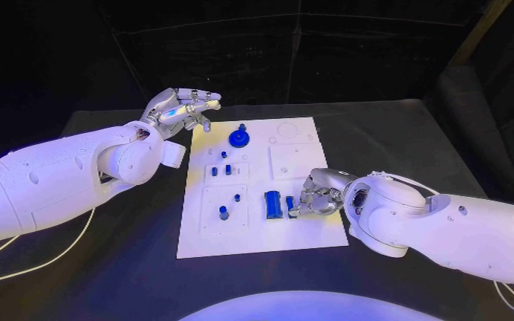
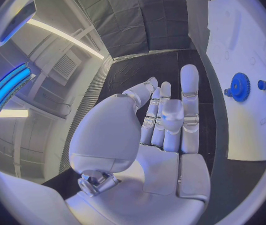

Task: Assemble the parts on the task board

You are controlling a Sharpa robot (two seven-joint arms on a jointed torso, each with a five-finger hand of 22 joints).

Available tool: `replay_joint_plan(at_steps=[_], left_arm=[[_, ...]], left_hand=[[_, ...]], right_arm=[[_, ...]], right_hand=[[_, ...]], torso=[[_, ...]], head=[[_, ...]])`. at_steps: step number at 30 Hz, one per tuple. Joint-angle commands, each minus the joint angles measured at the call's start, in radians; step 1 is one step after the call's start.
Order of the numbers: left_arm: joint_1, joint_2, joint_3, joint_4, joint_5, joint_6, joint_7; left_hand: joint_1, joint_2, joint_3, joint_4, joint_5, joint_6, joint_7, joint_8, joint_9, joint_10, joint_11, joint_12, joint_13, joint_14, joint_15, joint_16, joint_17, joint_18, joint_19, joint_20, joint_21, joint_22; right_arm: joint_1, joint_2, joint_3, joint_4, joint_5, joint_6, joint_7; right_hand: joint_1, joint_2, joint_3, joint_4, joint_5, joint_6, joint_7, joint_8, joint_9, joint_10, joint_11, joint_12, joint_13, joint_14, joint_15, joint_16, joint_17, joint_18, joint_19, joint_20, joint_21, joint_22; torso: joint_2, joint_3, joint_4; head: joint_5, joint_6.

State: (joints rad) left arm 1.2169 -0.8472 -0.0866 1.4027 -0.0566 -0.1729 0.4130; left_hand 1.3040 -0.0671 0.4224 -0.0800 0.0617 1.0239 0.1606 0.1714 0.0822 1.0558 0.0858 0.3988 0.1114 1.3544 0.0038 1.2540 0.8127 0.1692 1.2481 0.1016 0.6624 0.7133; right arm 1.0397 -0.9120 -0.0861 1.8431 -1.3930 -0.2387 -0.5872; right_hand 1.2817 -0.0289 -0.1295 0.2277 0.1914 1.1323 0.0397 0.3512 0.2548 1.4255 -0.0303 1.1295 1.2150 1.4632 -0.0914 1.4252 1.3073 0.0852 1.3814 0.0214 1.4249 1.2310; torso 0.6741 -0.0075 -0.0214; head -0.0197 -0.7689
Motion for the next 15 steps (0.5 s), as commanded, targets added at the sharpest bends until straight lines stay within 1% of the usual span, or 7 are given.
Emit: replay_joint_plan(at_steps=[1, 4, 6, 8, 11, 13, 15], left_arm=[[0.001, 0.000, 0.000, 0.001, 0.001, 0.013, 0.004], [0.001, 0.000, 0.000, 0.001, 0.001, 0.013, 0.004], [0.001, 0.000, 0.000, 0.001, 0.001, 0.012, 0.004], [0.001, 0.000, 0.000, 0.000, 0.001, 0.012, 0.005], [0.001, 0.001, 0.000, -0.001, 0.001, 0.012, 0.006], [0.001, 0.002, 0.000, -0.003, 0.001, 0.011, 0.007], [0.001, 0.003, 0.000, -0.006, 0.001, 0.010, 0.010]], left_hand=[[-0.002, 0.007, -0.004, 0.000, 0.001, -0.004, 0.001, 0.005, -0.002, -0.005, 0.001, 0.006, 0.002, -0.007, -0.001, -0.004, -0.001, 0.013, -0.005, 0.001, -0.005, -0.002], [-0.002, 0.007, -0.004, 0.000, 0.001, -0.004, 0.001, 0.005, -0.002, -0.005, 0.001, 0.006, 0.002, -0.007, -0.001, -0.004, -0.001, 0.013, -0.005, 0.001, -0.005, -0.002], [-0.002, 0.007, -0.004, 0.000, 0.001, -0.004, 0.001, 0.005, -0.002, -0.005, 0.001, 0.006, 0.002, -0.007, -0.001, -0.004, -0.001, 0.013, -0.005, 0.001, -0.005, -0.002], [-0.002, 0.007, -0.004, 0.000, 0.001, -0.004, 0.001, 0.005, -0.002, -0.005, 0.001, 0.006, 0.002, -0.007, -0.001, -0.004, -0.001, 0.013, -0.005, 0.001, -0.005, -0.002], [-0.002, 0.007, -0.004, 0.000, 0.001, -0.004, 0.001, 0.005, -0.002, -0.005, 0.001, 0.006, 0.002, -0.007, -0.001, -0.004, -0.001, 0.013, -0.005, 0.001, -0.005, -0.002], [-0.002, 0.007, -0.004, 0.000, 0.001, -0.004, 0.001, 0.005, -0.002, -0.005, 0.001, 0.006, 0.002, -0.007, -0.001, -0.004, -0.001, 0.013, -0.005, 0.001, -0.005, -0.002], [-0.004, 0.009, -0.005, 0.002, 0.001, -0.007, 0.001, 0.007, -0.002, -0.011, 0.002, 0.013, 0.002, -0.009, 0.000, -0.006, -0.008, 0.013, -0.004, 0.002, -0.008, -0.003]], right_arm=[[0.001, 0.002, 0.000, -0.004, -0.021, 0.002, -0.001], [0.001, -0.002, 0.000, 0.000, -0.022, -0.020, 0.010], [0.001, -0.007, 0.000, 0.004, -0.012, -0.035, 0.024], [0.001, -0.017, 0.000, 0.010, 0.017, -0.056, 0.057], [0.001, -0.034, 0.001, 0.019, 0.099, -0.089, 0.152], [0.002, -0.047, 0.001, 0.018, 0.199, -0.117, 0.257], [0.007, -0.056, 0.001, 0.005, 0.346, -0.151, 0.390]], right_hand=[[0.005, 0.007, 0.000, -0.009, 0.001, 0.000, 0.003, -0.003, 0.002, -0.005, 0.000, 0.001, 0.001, 0.061, 0.001, -0.004, 0.013, -0.013, -0.004, 0.002, -0.004, 0.001], [0.003, 0.012, -0.006, -0.008, 0.017, 0.000, 0.003, -0.004, 0.003, -0.004, 0.000, 0.002, 0.003, 0.061, 0.001, -0.004, 0.014, -0.013, -0.004, 0.002, -0.004, 0.002], [-0.002, 0.012, -0.013, -0.006, 0.027, 0.000, 0.004, -0.005, 0.004, -0.004, 0.001, 0.001, 0.003, 0.061, 0.001, -0.004, 0.013, -0.013, -0.004, 0.002, -0.004, 0.001], [-0.010, 0.010, -0.022, -0.002, 0.030, -0.005, 0.006, -0.007, 0.004, -0.007, 0.002, -0.005, -0.001, 0.060, 0.002, -0.007, 0.008, -0.012, -0.007, 0.002, -0.007, -0.004], [-0.028, 0.011, -0.039, 0.011, 0.023, -0.028, 0.014, -0.020, 0.001, -0.018, 0.009, -0.026, -0.016, 0.058, 0.006, -0.016, -0.006, -0.008, -0.017, 0.005, -0.015, -0.020], [-0.026, 0.011, -0.047, 0.012, 0.024, -0.058, 0.025, -0.036, -0.004, -0.039, 0.018, -0.065, -0.045, 0.051, 0.013, -0.036, -0.035, -0.002, -0.037, 0.010, -0.032, -0.054], [-0.006, 0.021, -0.050, 0.004, 0.033, -0.088, 0.039, -0.050, -0.006, -0.087, 0.030, -0.151, -0.110, 0.032, 0.024, -0.089, -0.109, 0.015, -0.088, 0.019, -0.076, -0.137]], torso=[[-0.001, -0.0007, 0.0006], [-0.002, 0.0001, 0.0003], [-0.002, 0.0002, -0.0011], [-0.003, -0.0005, -0.0017], [-0.005, -0.0018, -0.0007], [-0.007, -0.0024, -0.0008], [-0.011, -0.0035, -0.0016]], head=[[0.000, -0.001], [0.001, -0.001], [0.002, 0.002], [0.002, 0.004], [-0.001, 0.011], [-0.002, 0.015], [-0.005, 0.023]])
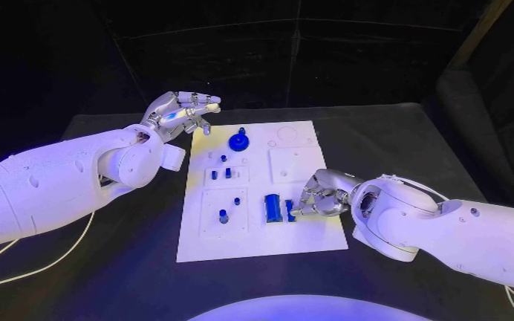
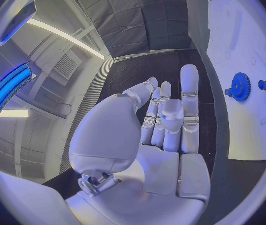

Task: Assemble the parts on the task board

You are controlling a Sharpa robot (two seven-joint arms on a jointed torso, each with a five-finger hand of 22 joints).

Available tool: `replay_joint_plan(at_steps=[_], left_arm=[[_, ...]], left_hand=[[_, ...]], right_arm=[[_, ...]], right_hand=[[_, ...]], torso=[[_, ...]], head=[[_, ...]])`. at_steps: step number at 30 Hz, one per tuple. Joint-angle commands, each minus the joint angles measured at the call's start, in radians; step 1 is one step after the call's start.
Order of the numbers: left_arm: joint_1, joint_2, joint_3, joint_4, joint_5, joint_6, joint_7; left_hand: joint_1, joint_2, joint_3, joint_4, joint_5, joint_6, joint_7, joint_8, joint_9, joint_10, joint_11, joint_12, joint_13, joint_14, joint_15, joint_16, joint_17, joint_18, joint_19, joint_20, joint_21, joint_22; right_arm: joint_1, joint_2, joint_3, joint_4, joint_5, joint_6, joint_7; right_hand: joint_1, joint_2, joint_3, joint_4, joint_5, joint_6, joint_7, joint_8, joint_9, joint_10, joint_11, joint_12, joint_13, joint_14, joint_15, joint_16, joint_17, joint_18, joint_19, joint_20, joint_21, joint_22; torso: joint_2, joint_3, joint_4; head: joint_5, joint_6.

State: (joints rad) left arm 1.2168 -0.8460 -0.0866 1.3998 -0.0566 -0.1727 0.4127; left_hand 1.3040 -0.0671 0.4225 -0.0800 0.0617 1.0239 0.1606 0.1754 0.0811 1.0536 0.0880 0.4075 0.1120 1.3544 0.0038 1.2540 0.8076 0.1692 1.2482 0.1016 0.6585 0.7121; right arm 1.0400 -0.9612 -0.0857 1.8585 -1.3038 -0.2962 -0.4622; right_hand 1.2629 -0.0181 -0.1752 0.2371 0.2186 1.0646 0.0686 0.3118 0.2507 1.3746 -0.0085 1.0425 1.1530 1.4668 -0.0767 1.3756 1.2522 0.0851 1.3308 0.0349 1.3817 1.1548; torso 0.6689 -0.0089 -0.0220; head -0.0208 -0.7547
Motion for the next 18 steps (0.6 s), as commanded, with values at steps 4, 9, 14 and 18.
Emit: replay_joint_plan(at_steps=[4, 9, 14, 18], left_arm=[[0.000, 0.005, 0.000, -0.010, 0.020, 0.006, 0.015], [-0.001, 0.018, 0.000, -0.032, 0.061, -0.018, 0.031], [-0.003, 0.044, 0.000, -0.066, 0.109, -0.051, 0.055], [-0.006, 0.077, 0.000, -0.108, 0.148, -0.070, 0.079]], left_hand=[[-0.010, 0.008, -0.009, 0.006, 0.001, -0.009, 0.002, 0.004, -0.002, -0.011, 0.000, 0.007, 0.001, -0.018, 0.001, -0.017, -0.027, 0.013, -0.005, 0.002, -0.007, -0.003], [-0.017, 0.008, -0.015, 0.011, 0.002, -0.017, 0.006, 0.009, -0.004, -0.027, 0.006, 0.016, -0.002, -0.148, 0.009, -0.151, -0.256, 0.012, -0.060, 0.010, -0.054, -0.027], [-0.020, 0.005, -0.012, 0.016, 0.001, -0.032, 0.019, 0.008, -0.009, -0.054, 0.024, -0.007, -0.026, -0.322, 0.037, -0.330, -0.390, 0.007, -0.200, 0.031, -0.167, -0.086], [-0.035, 0.006, 0.000, 0.034, 0.002, -0.051, 0.023, -0.005, -0.013, -0.068, 0.048, -0.056, -0.051, -0.448, 0.085, -0.576, -0.515, -0.010, -0.366, 0.073, -0.316, -0.178]], right_arm=[[0.045, 0.000, 0.002, -0.083, 0.549, -0.126, 0.486], [0.103, 0.048, 0.002, -0.240, 0.860, -0.106, 0.687], [0.127, 0.114, 0.022, -0.389, 1.021, -0.068, 0.792], [0.135, 0.175, 0.036, -0.508, 1.085, -0.043, 0.847]], right_hand=[[0.087, 0.036, 0.006, -0.048, 0.028, -0.073, 0.036, -0.036, -0.008, -0.221, 0.033, -0.383, -0.291, -0.071, 0.029, -0.299, -0.365, 0.075, -0.235, 0.025, -0.238, -0.383], [0.167, 0.059, 0.012, -0.080, 0.005, -0.132, 0.090, -0.087, -0.032, -0.381, 0.093, -0.617, -0.488, -0.276, 0.094, -0.720, -0.695, 0.087, -0.408, 0.077, -0.518, -0.626], [0.206, 0.078, 0.017, -0.104, -0.041, -0.150, 0.120, -0.135, -0.068, -0.404, 0.142, -0.764, -0.680, -0.450, 0.166, -0.980, -0.843, 0.074, -0.525, 0.138, -0.748, -0.762], [0.198, 0.099, 0.017, -0.154, -0.059, -0.116, 0.120, -0.208, -0.124, -0.347, 0.162, -0.866, -0.914, -0.436, 0.185, -1.154, -1.027, 0.103, -0.481, 0.202, -0.953, -0.906]], torso=[[-0.012, -0.0026, -0.0015], [-0.025, -0.0052, -0.0035], [-0.039, -0.0084, -0.0004], [-0.050, -0.0088, 0.0031]], head=[[-0.008, 0.030], [-0.016, 0.073], [-0.021, 0.118], [-0.020, 0.143]])
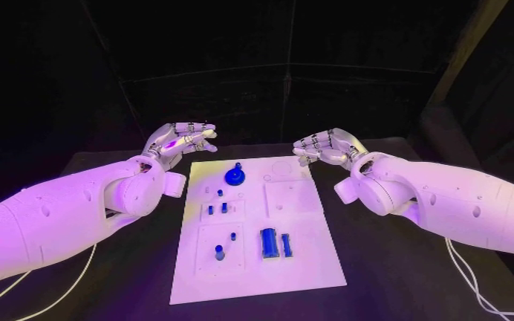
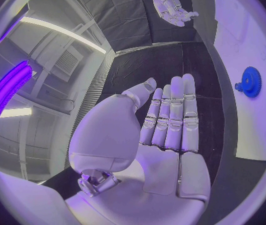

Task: Assemble the parts on the task board

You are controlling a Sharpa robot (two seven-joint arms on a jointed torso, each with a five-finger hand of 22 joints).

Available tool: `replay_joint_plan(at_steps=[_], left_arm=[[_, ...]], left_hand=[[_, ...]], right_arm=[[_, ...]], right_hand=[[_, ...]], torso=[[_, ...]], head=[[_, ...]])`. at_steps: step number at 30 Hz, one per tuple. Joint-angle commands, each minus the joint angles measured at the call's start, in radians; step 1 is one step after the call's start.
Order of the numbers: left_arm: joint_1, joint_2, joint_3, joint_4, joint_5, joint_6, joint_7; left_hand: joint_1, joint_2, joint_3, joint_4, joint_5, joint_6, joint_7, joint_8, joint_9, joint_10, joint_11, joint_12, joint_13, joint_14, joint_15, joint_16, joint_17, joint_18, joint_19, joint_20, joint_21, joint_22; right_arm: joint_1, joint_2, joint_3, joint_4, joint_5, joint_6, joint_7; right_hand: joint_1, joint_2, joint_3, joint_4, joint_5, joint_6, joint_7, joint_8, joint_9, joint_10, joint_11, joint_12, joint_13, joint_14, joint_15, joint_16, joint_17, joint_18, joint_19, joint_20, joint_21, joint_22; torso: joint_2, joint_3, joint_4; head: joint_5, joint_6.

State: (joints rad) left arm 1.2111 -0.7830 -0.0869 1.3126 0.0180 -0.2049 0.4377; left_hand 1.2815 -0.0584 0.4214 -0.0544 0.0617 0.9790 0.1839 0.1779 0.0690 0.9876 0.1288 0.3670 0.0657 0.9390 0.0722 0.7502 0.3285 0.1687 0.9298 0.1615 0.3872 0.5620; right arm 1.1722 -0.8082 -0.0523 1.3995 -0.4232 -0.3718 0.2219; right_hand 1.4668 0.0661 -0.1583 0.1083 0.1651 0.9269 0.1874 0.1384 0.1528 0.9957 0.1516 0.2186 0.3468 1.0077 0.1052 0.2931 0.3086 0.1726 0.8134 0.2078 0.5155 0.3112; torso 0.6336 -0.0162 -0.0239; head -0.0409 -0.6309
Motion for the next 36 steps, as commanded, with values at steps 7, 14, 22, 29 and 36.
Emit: replay_joint_plan(at_steps=[7, 14, 22, 29, 36], left_arm=[[-0.007, 0.065, 0.001, -0.088, 0.114, -0.048, 0.084], [-0.020, 0.053, 0.008, -0.049, 0.055, -0.068, 0.039], [-0.072, 0.035, 0.037, 0.063, 0.028, -0.250, 0.055], [-0.130, 0.014, 0.069, 0.190, -0.002, -0.455, 0.073], [-0.158, 0.004, 0.085, 0.252, -0.017, -0.556, 0.081]], left_hand=[[-0.024, -0.005, -0.016, 0.034, 0.000, -0.004, -0.010, -0.063, -0.004, 0.018, 0.035, -0.157, -0.003, -0.046, 0.075, -0.401, -0.189, 0.015, -0.206, 0.107, -0.249, -0.198], [-0.568, 0.058, -0.193, 0.054, -0.062, -0.427, -0.085, -0.178, -0.069, -0.417, -0.035, -0.252, -0.066, -0.431, 0.012, -0.559, -0.252, -0.058, -0.520, -0.008, -0.311, -0.359], [-0.771, 0.058, -0.258, 0.054, -0.062, -0.584, -0.113, -0.178, -0.069, -0.580, -0.129, -0.285, -0.066, -0.576, -0.072, -0.613, -0.328, -0.080, -0.637, -0.052, -0.387, -0.417], [-0.899, 0.058, -0.299, 0.054, -0.062, -0.683, -0.184, -0.178, -0.069, -0.682, -0.129, -0.367, -0.066, -0.667, -0.072, -0.648, -0.328, -0.169, -0.710, -0.080, -0.387, -0.453], [-0.997, 0.058, -0.330, 0.054, -0.062, -0.759, -0.184, -0.178, -0.069, -0.760, -0.129, -0.367, -0.066, -0.736, -0.072, -0.674, -0.328, -0.169, -0.767, -0.162, -0.387, -0.481]], right_arm=[[0.006, 0.117, 0.013, -0.219, 0.247, 0.090, 0.208], [-0.008, 0.099, 0.016, -0.159, 0.191, -0.011, 0.144], [-0.062, 0.066, 0.033, -0.004, 0.300, -0.192, 0.216], [-0.108, 0.037, 0.048, 0.130, 0.394, -0.350, 0.279], [-0.122, 0.028, 0.052, 0.170, 0.423, -0.398, 0.298]], right_hand=[[-0.030, 0.042, 0.012, -0.086, -0.011, 0.059, 0.007, -0.073, -0.067, 0.075, -0.005, -0.098, -0.241, 0.121, 0.002, -0.149, -0.181, 0.011, 0.151, 0.008, -0.165, -0.129], [-0.648, -0.066, 0.074, -0.108, -0.077, -0.363, -0.076, -0.138, -0.153, -0.382, -0.068, -0.219, -0.347, -0.361, -0.105, -0.214, -0.309, -0.060, -0.260, -0.085, -0.318, -0.210], [-0.871, -0.066, 0.158, -0.108, -0.165, -0.517, -0.106, -0.138, -0.153, -0.549, -0.152, -0.219, -0.347, -0.538, -0.105, -0.293, -0.309, -0.086, -0.411, -0.118, -0.372, -0.237], [-1.025, -0.066, 0.158, -0.108, -0.165, -0.623, -0.187, -0.138, -0.153, -0.665, -0.152, -0.219, -0.347, -0.659, -0.105, -0.293, -0.309, -0.097, -0.515, -0.208, -0.408, -0.311], [-1.136, -0.066, 0.158, -0.108, -0.165, -0.700, -0.187, -0.138, -0.153, -0.748, -0.152, -0.219, -0.347, -0.747, -0.105, -0.293, -0.309, -0.173, -0.590, -0.208, -0.436, -0.311]], torso=[[-0.030, -0.0022, 0.0081], [-0.042, 0.0040, 0.0120], [-0.088, 0.0159, 0.0235], [-0.089, 0.0162, 0.0239], [-0.089, 0.0162, 0.0239]], head=[[0.006, 0.049], [0.014, 0.038], [0.040, 0.031], [0.041, 0.031], [0.041, 0.031]])
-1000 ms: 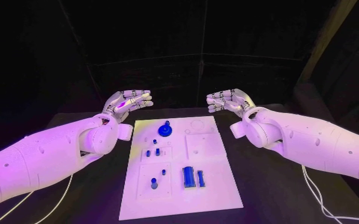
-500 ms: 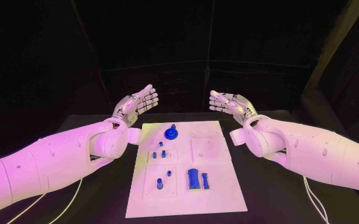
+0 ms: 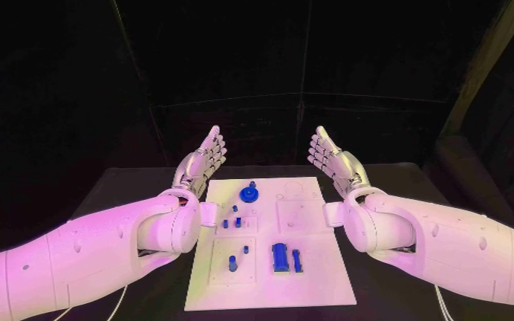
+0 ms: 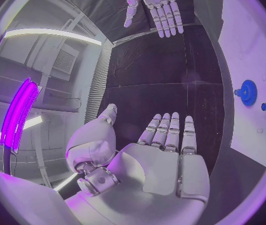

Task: Assemble the parts on the task board

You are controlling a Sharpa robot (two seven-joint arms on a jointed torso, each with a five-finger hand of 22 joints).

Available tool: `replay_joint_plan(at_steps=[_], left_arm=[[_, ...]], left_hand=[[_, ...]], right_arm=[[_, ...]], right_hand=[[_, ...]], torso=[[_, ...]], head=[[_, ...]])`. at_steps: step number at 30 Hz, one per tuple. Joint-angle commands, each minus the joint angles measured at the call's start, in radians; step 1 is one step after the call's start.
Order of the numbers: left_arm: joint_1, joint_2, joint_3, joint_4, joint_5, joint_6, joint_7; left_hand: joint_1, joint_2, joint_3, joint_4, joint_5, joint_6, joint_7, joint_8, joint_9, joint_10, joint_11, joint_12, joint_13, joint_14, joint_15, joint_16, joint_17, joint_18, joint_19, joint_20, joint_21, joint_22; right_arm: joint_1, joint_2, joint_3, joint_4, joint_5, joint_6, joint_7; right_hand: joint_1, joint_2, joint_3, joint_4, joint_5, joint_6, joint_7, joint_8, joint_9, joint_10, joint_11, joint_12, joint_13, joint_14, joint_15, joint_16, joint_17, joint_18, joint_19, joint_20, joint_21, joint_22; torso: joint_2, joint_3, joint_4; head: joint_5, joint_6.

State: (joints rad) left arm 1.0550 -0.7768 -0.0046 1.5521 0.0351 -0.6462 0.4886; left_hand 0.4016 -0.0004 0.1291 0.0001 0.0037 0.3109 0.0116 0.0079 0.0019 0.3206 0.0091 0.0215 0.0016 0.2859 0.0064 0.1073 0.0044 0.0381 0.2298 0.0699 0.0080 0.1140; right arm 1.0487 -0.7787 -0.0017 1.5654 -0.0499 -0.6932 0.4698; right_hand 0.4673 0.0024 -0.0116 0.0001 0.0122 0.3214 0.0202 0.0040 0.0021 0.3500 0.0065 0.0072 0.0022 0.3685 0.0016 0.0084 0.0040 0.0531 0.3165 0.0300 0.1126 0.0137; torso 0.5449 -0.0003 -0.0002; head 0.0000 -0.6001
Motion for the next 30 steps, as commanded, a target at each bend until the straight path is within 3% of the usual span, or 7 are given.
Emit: replay_joint_plan(at_steps=[1, 6, 7, 27, 28, 29, 30], left_arm=[[-0.004, -0.003, 0.004, 0.015, -0.034, -0.119, 0.031], [-0.005, -0.003, 0.005, 0.018, -0.035, -0.124, 0.031], [-0.005, -0.003, 0.005, 0.018, -0.035, -0.124, 0.031], [-0.005, -0.003, 0.005, 0.018, -0.035, -0.124, 0.031], [-0.005, -0.003, 0.005, 0.018, -0.035, -0.124, 0.031], [-0.005, -0.003, 0.005, 0.018, -0.035, -0.124, 0.031], [-0.005, -0.003, 0.005, 0.018, -0.035, -0.124, 0.031]], left_hand=[[-0.124, 0.000, -0.040, 0.000, -0.004, -0.096, -0.012, -0.008, -0.002, -0.099, -0.009, -0.022, -0.002, -0.088, -0.006, -0.033, -0.004, -0.038, -0.071, -0.070, -0.008, -0.035], [-0.179, 0.000, -0.057, 0.000, -0.004, -0.139, -0.012, -0.008, -0.002, -0.143, -0.009, -0.022, -0.002, -0.128, -0.006, -0.107, -0.004, -0.038, -0.101, -0.070, -0.008, -0.114], [-0.189, 0.000, -0.129, 0.000, -0.004, -0.146, -0.012, -0.008, -0.002, -0.151, -0.009, -0.022, -0.002, -0.135, -0.006, -0.107, -0.004, -0.038, -0.106, -0.070, -0.008, -0.114], [-0.303, 0.000, -0.129, 0.000, -0.004, -0.235, -0.012, -0.008, -0.002, -0.241, -0.009, -0.022, -0.002, -0.213, -0.006, -0.107, -0.004, -0.038, -0.230, -0.070, -0.008, -0.114], [-0.307, 0.000, -0.129, 0.000, -0.004, -0.237, -0.012, -0.008, -0.002, -0.245, -0.009, -0.022, -0.002, -0.286, -0.006, -0.107, -0.004, -0.038, -0.230, -0.070, -0.008, -0.114], [-0.323, 0.000, -0.129, 0.000, -0.004, -0.311, -0.012, -0.008, -0.002, -0.321, -0.009, -0.022, -0.002, -0.286, -0.006, -0.107, -0.004, -0.038, -0.230, -0.070, -0.008, -0.114], [-0.402, 0.000, -0.129, 0.000, -0.004, -0.311, -0.012, -0.008, -0.002, -0.321, -0.009, -0.022, -0.002, -0.286, -0.006, -0.107, -0.004, -0.038, -0.230, -0.070, -0.008, -0.114]], right_arm=[[0.001, -0.001, 0.002, 0.005, 0.050, -0.077, 0.050], [0.001, -0.001, 0.002, 0.005, 0.050, -0.077, 0.050], [0.001, -0.001, 0.002, 0.005, 0.050, -0.077, 0.050], [0.001, -0.001, 0.002, 0.005, 0.050, -0.077, 0.050], [0.001, -0.001, 0.002, 0.005, 0.050, -0.077, 0.050], [0.001, -0.001, 0.002, 0.005, 0.050, -0.077, 0.050], [0.001, -0.001, 0.002, 0.005, 0.050, -0.077, 0.050]], right_hand=[[-0.146, -0.002, 0.012, 0.000, -0.012, -0.100, -0.020, -0.004, -0.002, -0.109, -0.006, -0.007, -0.002, -0.115, -0.002, -0.008, -0.004, -0.053, -0.099, -0.030, -0.035, -0.014], [-0.209, -0.002, 0.012, 0.000, -0.012, -0.144, -0.020, -0.004, -0.002, -0.156, -0.006, -0.007, -0.002, -0.165, -0.002, -0.008, -0.004, -0.053, -0.142, -0.030, -0.113, -0.014], [-0.219, -0.002, 0.012, 0.000, -0.012, -0.151, -0.020, -0.004, -0.002, -0.163, -0.006, -0.007, -0.002, -0.173, -0.002, -0.008, -0.004, -0.053, -0.148, -0.030, -0.113, -0.014], [-0.352, -0.002, 0.012, 0.000, -0.012, -0.242, -0.020, -0.004, -0.002, -0.264, -0.006, -0.007, -0.002, -0.278, -0.002, -0.008, -0.004, -0.053, -0.238, -0.030, -0.113, -0.014], [-0.372, -0.002, 0.012, 0.000, -0.012, -0.321, -0.020, -0.004, -0.002, -0.280, -0.006, -0.007, -0.002, -0.294, -0.002, -0.008, -0.004, -0.053, -0.317, -0.030, -0.113, -0.014], [-0.392, -0.002, 0.012, 0.000, -0.012, -0.321, -0.020, -0.004, -0.002, -0.350, -0.006, -0.007, -0.002, -0.368, -0.002, -0.008, -0.004, -0.053, -0.317, -0.030, -0.113, -0.014], [-0.467, -0.002, 0.012, 0.000, -0.012, -0.321, -0.020, -0.004, -0.002, -0.350, -0.006, -0.007, -0.002, -0.368, -0.002, -0.008, -0.004, -0.053, -0.317, -0.030, -0.113, -0.014]], torso=[[-0.001, 0.0003, 0.0002], [-0.001, 0.0003, 0.0002], [-0.001, 0.0003, 0.0002], [-0.001, 0.0003, 0.0002], [-0.001, 0.0003, 0.0002], [-0.001, 0.0003, 0.0002], [-0.001, 0.0003, 0.0002]], head=[[0.000, 0.000], [0.000, 0.000], [0.000, 0.000], [0.000, 0.000], [0.000, 0.000], [0.000, 0.000], [0.000, 0.000]])
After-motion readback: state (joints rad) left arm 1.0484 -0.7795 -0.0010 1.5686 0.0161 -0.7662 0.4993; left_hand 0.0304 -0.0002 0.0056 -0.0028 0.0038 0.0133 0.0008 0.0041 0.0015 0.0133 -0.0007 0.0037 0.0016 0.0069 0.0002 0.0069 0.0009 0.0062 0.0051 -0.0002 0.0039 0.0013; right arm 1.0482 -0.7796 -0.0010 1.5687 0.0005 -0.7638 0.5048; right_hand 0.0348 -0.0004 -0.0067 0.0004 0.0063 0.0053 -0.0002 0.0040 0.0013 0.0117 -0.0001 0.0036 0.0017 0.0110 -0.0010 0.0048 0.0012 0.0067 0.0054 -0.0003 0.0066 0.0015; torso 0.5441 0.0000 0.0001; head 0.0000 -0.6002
